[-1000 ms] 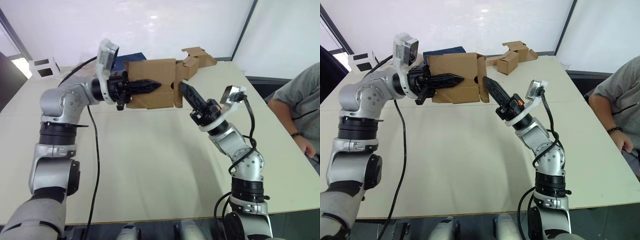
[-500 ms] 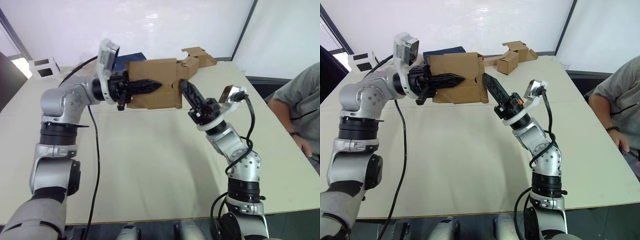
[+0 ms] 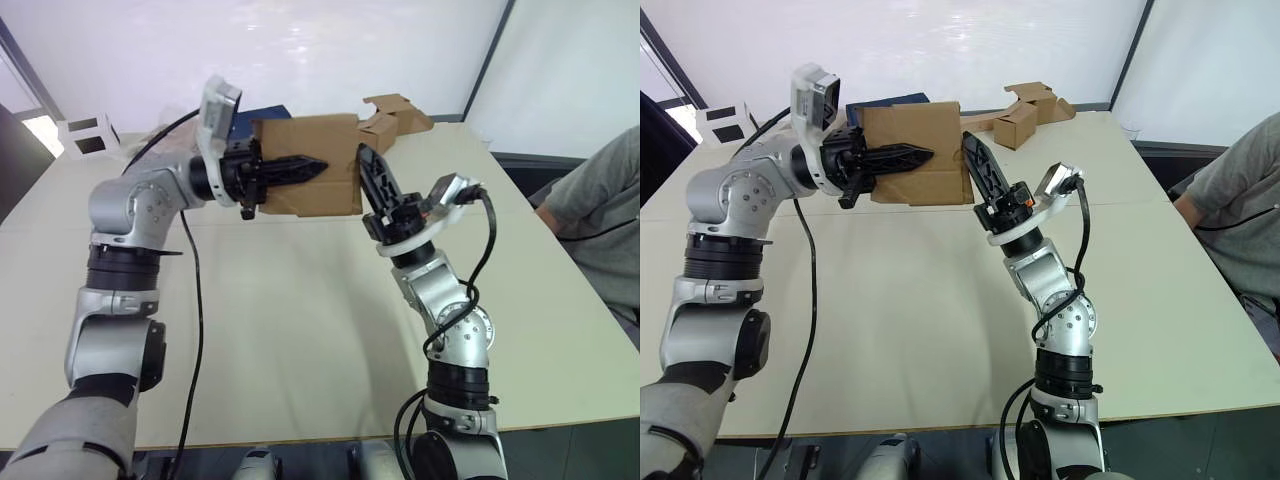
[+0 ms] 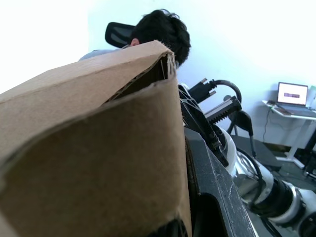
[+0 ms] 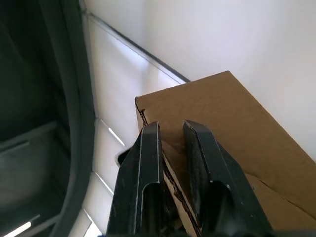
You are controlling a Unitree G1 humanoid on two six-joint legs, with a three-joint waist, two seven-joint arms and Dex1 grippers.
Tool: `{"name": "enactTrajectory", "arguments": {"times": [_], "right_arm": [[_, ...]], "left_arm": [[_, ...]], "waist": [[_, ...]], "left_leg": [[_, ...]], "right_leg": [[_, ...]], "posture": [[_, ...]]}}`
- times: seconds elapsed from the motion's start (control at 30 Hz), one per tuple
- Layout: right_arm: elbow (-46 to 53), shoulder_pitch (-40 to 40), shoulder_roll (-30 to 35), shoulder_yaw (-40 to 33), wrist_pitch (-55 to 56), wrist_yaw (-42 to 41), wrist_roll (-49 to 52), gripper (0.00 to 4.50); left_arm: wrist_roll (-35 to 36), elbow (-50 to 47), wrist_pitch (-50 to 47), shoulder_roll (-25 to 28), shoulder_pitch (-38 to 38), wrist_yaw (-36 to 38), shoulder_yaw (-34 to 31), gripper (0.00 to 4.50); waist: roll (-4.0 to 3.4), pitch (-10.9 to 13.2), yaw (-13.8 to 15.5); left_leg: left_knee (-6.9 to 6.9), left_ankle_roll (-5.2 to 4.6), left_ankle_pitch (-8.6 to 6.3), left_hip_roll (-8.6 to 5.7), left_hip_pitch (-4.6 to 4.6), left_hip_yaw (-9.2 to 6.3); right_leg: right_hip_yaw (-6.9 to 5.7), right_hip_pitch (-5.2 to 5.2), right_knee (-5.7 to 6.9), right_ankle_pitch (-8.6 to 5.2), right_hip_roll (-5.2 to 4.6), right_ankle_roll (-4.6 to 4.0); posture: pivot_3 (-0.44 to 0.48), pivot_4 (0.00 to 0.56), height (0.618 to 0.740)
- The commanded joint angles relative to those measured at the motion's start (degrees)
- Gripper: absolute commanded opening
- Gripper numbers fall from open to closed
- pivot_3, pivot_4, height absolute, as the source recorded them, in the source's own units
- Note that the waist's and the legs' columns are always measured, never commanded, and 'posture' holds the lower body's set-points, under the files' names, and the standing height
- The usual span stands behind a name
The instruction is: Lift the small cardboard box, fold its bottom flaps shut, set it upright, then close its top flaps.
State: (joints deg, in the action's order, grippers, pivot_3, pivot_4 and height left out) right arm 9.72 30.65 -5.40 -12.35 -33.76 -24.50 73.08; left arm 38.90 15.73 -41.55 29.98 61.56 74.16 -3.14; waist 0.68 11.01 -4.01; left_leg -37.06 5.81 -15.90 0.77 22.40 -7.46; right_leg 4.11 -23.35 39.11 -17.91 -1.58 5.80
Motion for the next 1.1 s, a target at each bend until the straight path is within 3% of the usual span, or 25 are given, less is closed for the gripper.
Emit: {"name": "enactTrajectory", "arguments": {"times": [0.03,0.23,0.47,1.1], "right_arm": [[3.03,-1.68,2.06,2.90,-1.33,-0.96,-2.19,0.70],[3.94,-3.37,6.28,2.61,-1.90,-1.94,-3.26,0.70],[4.91,-4.80,6.87,2.96,-2.60,-1.71,-2.09,0.70],[5.64,-4.70,1.16,6.44,-2.36,-0.71,-2.32,0.70]], "left_arm": [[0.30,-0.75,1.45,0.05,1.82,-0.25,-1.37,0.00],[0.37,-0.09,1.69,0.20,2.23,-0.17,-1.61,0.00],[0.40,0.40,1.98,0.23,2.46,-0.38,-1.78,0.00],[0.28,-0.16,2.09,-0.45,1.70,-0.98,-1.71,0.00]], "waist": [[0.00,0.00,0.02],[0.00,0.00,-0.10],[0.00,0.00,-0.08],[0.00,0.00,-0.01]], "left_leg": [[0.00,0.00,0.00,-0.01,0.00,0.00],[0.01,-0.02,-0.01,0.00,0.00,0.00],[0.01,-0.06,-0.03,0.01,0.00,0.00],[0.00,-0.11,-0.06,0.00,0.00,0.00]], "right_leg": [[0.00,0.00,0.00,0.00,0.00,0.00],[0.00,0.00,0.00,0.00,0.02,0.00],[0.01,0.00,0.00,0.00,0.02,0.00],[0.00,0.00,0.00,0.00,0.01,0.00]], "posture": [[0.000,0.150,0.740],[0.000,0.150,0.740],[0.000,0.150,0.740],[0.000,0.150,0.740]]}}
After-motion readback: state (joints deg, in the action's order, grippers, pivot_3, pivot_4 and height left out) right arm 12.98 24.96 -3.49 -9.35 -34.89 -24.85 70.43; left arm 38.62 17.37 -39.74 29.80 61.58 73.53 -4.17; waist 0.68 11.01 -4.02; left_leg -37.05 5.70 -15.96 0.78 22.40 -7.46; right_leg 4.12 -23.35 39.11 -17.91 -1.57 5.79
